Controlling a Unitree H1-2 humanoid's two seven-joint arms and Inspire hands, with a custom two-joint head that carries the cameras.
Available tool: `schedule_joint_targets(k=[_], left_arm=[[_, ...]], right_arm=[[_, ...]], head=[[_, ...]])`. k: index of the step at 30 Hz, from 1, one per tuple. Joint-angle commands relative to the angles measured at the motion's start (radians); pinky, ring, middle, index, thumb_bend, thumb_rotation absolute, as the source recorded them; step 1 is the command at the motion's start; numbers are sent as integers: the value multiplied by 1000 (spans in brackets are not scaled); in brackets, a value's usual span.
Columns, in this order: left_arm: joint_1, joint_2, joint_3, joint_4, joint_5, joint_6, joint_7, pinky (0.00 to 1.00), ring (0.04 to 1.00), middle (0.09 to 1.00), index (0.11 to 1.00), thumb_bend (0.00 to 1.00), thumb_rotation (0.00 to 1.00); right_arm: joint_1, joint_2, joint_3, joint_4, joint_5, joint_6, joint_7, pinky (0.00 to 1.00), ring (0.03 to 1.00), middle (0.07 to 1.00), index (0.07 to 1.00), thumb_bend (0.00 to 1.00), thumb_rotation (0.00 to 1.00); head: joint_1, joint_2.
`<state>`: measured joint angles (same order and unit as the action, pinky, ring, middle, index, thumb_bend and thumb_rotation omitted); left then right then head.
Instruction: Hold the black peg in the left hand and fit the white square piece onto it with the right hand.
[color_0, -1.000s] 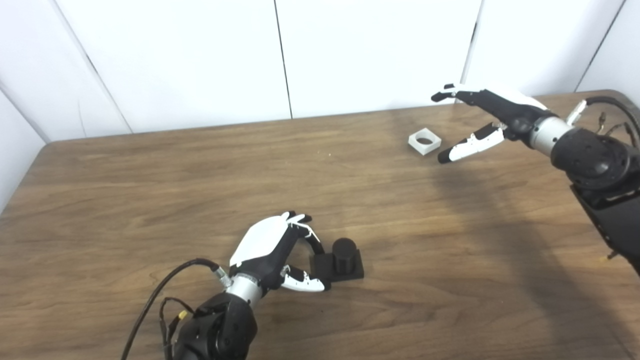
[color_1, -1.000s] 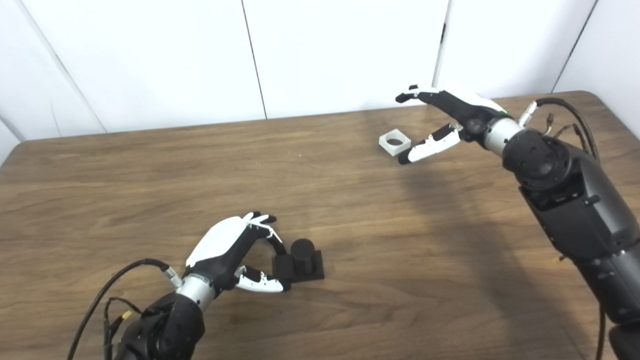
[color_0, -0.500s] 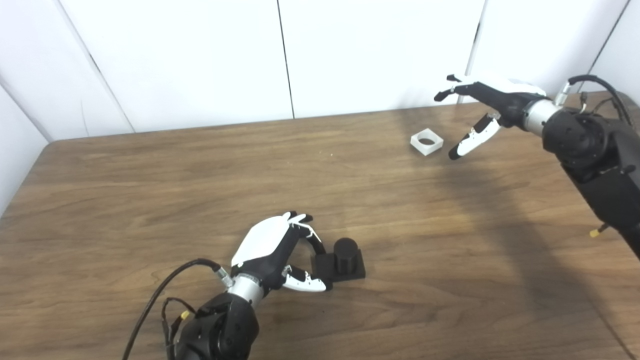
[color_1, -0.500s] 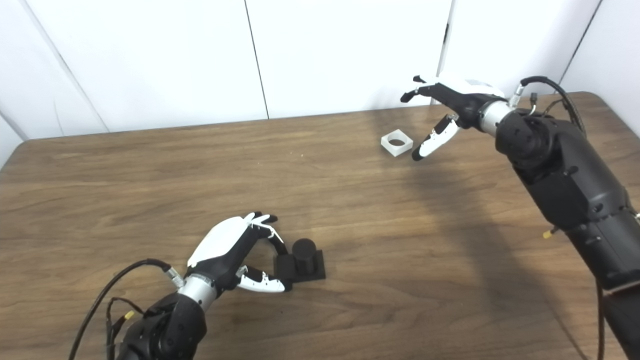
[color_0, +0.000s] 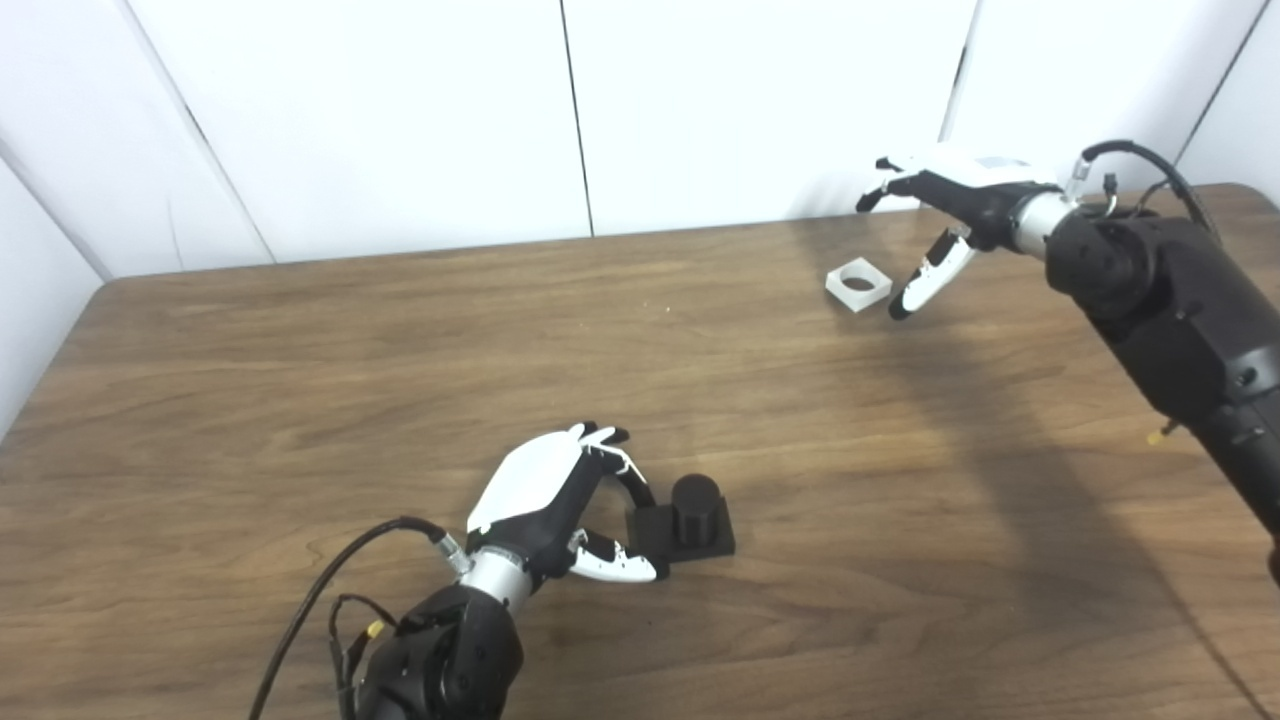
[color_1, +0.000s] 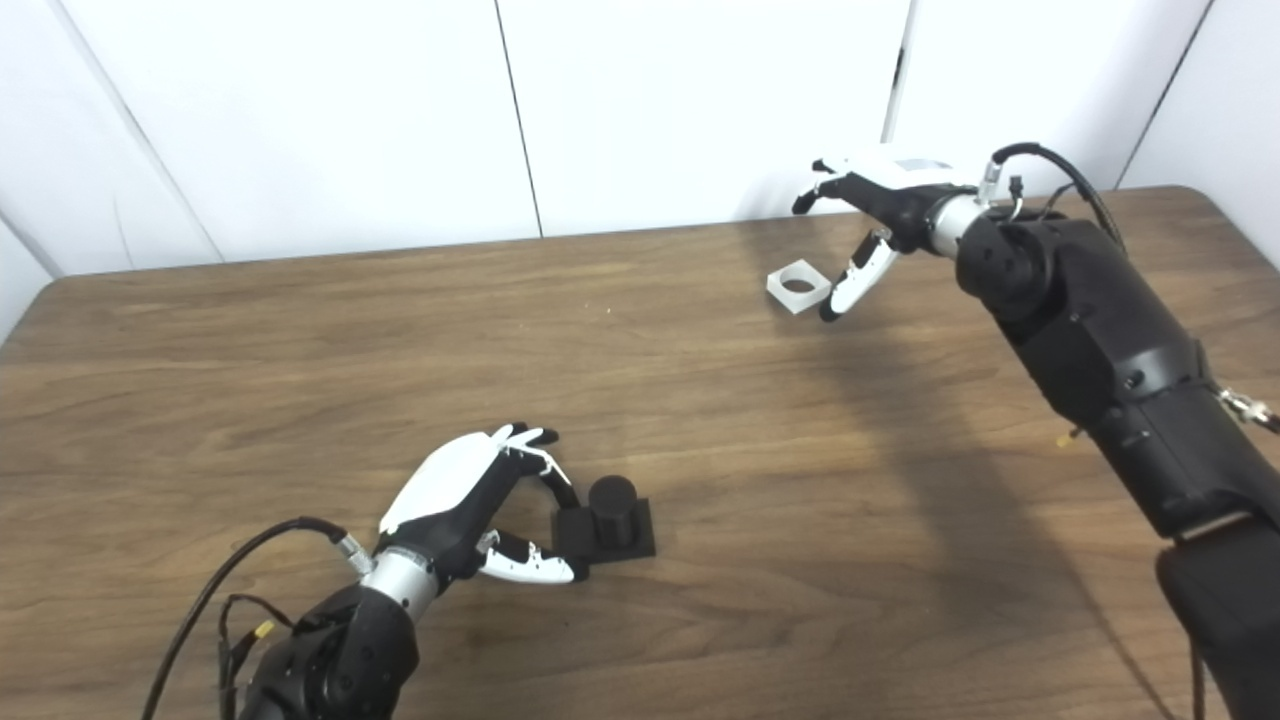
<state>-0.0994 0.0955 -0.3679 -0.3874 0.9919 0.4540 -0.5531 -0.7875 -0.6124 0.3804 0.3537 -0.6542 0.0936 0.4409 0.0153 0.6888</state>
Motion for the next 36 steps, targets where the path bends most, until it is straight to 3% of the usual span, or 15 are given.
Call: schedule_joint_targets(k=[1, 12, 36], left_arm=[[4, 5, -7, 24, 23, 10, -5, 1000, 1000, 933, 492, 494, 77], [4, -4, -8, 17, 36, 13, -17, 1000, 1000, 936, 491, 493, 78], [10, -20, -5, -1, 41, 12, -16, 1000, 1000, 933, 490, 494, 77]], right_arm=[[-77, -4, 1, 9, -21, -23, -11, 1000, 1000, 996, 828, 840, 211], [-142, 25, 55, 140, -94, -76, -37, 1000, 1000, 988, 800, 858, 198], [-200, 45, 154, 320, -212, -167, -89, 1000, 1000, 973, 789, 847, 196]], head=[[0, 0], [9, 0], [20, 4]])
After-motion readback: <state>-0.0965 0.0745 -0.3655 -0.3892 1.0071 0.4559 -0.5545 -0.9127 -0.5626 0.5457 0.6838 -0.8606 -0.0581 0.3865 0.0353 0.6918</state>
